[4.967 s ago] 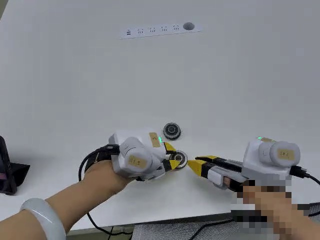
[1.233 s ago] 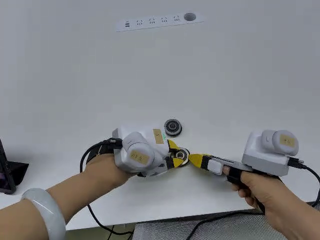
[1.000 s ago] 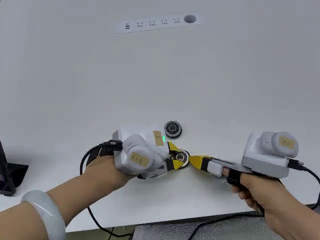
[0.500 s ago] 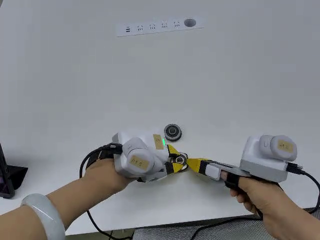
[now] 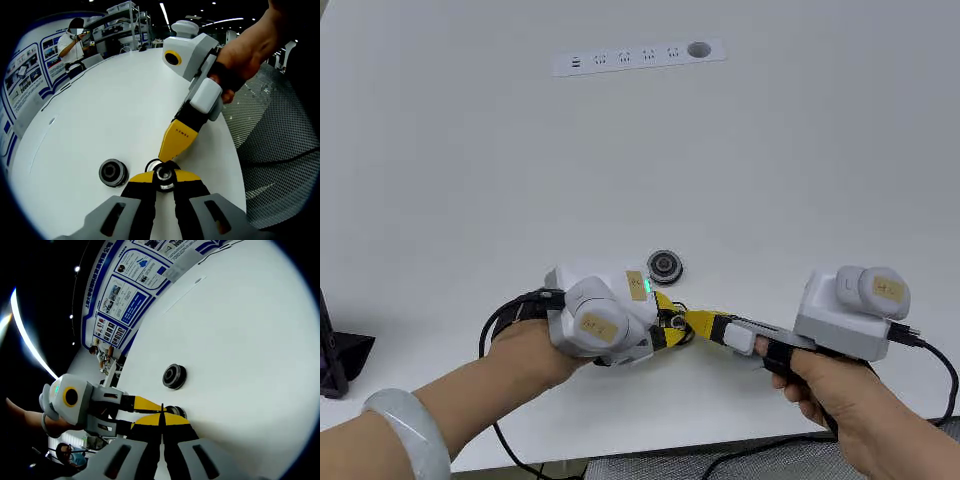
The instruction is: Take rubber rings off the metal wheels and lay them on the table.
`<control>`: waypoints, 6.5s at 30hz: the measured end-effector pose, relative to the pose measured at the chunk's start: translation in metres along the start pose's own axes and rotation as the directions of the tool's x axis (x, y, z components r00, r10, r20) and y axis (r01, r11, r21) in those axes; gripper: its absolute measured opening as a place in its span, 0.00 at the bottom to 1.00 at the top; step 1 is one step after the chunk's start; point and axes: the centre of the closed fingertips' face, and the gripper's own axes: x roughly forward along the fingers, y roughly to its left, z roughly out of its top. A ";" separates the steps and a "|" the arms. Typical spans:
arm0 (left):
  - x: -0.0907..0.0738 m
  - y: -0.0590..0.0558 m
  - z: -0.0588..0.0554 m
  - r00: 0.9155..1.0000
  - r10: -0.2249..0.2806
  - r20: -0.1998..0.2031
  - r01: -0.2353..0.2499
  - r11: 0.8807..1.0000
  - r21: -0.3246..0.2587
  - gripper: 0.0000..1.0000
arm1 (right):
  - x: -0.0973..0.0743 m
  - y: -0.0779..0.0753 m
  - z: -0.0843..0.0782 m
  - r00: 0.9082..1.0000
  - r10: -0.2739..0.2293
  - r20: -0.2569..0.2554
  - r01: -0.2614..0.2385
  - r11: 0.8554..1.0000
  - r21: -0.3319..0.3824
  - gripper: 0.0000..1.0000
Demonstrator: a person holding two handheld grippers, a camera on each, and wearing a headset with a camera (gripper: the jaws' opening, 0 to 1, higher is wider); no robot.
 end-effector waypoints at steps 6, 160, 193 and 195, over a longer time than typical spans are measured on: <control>0.000 0.000 0.000 1.000 0.001 0.003 -0.001 1.000 0.006 0.13 | -0.002 -0.007 -0.002 1.000 -0.018 -0.002 0.018 1.000 0.011 0.02; -0.014 0.007 0.001 0.983 0.104 0.152 -0.079 0.983 -0.163 0.34 | -0.019 -0.024 0.001 0.993 -0.121 -0.004 0.119 0.985 -0.126 0.17; -0.003 0.001 0.001 0.995 0.050 0.089 -0.041 0.994 -0.105 0.14 | -0.008 -0.019 -0.011 0.998 -0.069 -0.008 0.070 0.998 0.005 0.17; -0.004 0.001 0.001 0.995 0.048 0.088 -0.038 0.994 -0.103 0.14 | -0.006 -0.019 -0.012 0.998 -0.066 -0.010 0.066 0.998 0.013 0.17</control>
